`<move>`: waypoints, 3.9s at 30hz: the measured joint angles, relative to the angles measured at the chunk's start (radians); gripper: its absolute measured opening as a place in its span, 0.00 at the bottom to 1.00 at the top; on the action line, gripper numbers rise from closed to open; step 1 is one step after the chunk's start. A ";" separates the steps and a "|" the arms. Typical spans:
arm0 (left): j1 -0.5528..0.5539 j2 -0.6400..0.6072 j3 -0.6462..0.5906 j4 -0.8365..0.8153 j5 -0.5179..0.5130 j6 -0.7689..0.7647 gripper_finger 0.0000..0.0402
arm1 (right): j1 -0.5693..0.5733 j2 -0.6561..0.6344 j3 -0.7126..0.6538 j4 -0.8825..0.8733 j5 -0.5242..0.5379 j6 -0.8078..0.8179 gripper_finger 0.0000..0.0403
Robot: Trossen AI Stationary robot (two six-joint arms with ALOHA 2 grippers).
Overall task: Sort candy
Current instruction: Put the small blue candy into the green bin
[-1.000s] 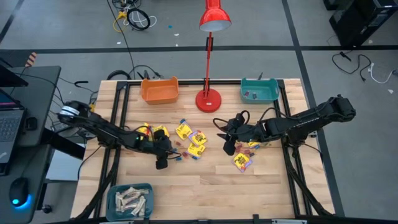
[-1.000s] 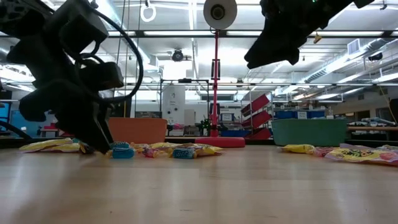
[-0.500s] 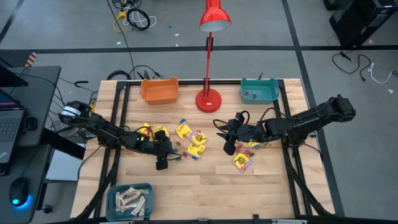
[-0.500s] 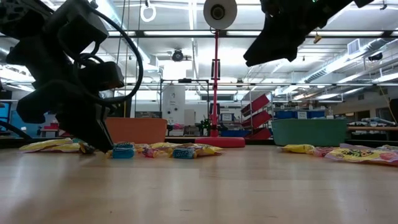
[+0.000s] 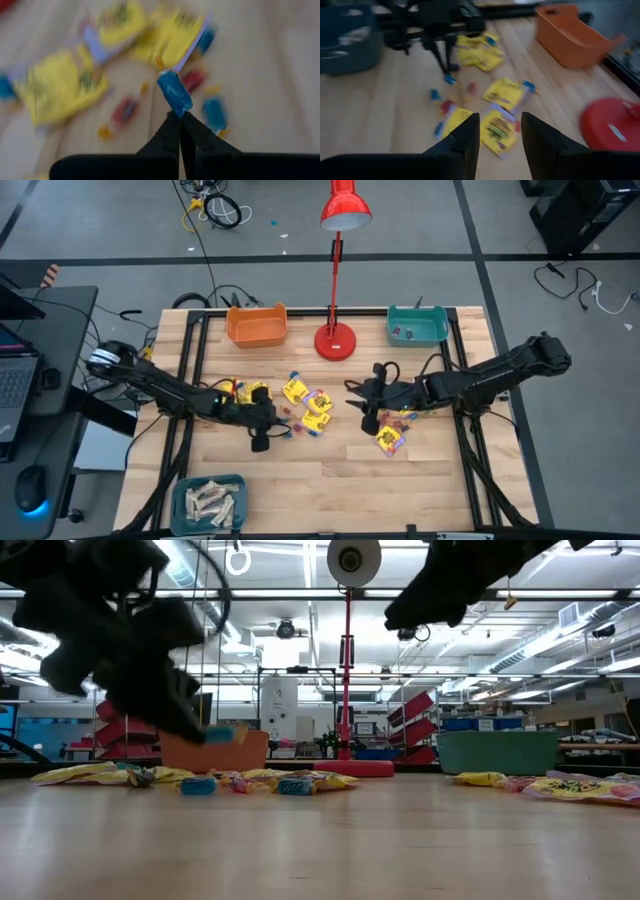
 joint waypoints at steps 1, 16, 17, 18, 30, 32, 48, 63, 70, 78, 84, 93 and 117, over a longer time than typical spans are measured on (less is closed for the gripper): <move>-0.003 -0.009 0.000 0.032 0.001 0.025 0.00 | 0.005 0.007 0.000 0.019 -0.013 -0.021 0.32; -0.005 -0.043 0.001 0.432 -0.026 0.376 0.00 | 0.016 0.254 0.000 0.497 -0.105 -0.194 0.37; -0.005 -0.043 0.001 0.444 -0.029 0.380 0.00 | 0.016 0.268 0.000 0.529 -0.105 -0.207 0.37; -0.005 -0.043 0.001 0.456 -0.030 0.384 0.00 | 0.016 0.283 0.000 0.565 -0.105 -0.220 0.38; -0.005 -0.043 0.000 0.529 -0.081 0.437 0.00 | -0.021 0.349 0.001 0.762 -0.183 -0.252 0.42; -0.005 -0.043 0.001 0.544 -0.081 0.447 0.00 | -0.025 0.349 0.001 0.768 -0.186 -0.255 0.42; -0.005 -0.042 0.001 0.603 -0.119 0.485 0.00 | -0.073 0.349 0.001 0.826 -0.256 -0.231 0.41; -0.003 -0.042 0.001 0.625 -0.138 0.485 0.00 | -0.092 0.349 0.001 0.870 -0.289 -0.238 0.40; -0.003 -0.042 0.001 0.624 -0.138 0.484 0.00 | -0.110 0.349 0.001 0.875 -0.289 -0.249 0.30; -0.003 -0.042 0.001 0.624 -0.143 0.484 0.00 | -0.114 0.349 0.001 0.875 -0.302 -0.299 0.11; -0.003 -0.042 0.001 0.624 -0.152 0.484 0.00 | -0.111 0.349 0.001 0.875 -0.320 -0.353 0.01; -0.003 -0.042 0.001 0.624 -0.170 0.470 0.03 | -0.111 0.349 0.001 0.879 -0.320 -0.370 0.00; -0.005 -0.042 0.002 0.518 -0.233 0.352 0.26 | -0.156 0.167 0.001 0.564 -0.188 -0.365 0.00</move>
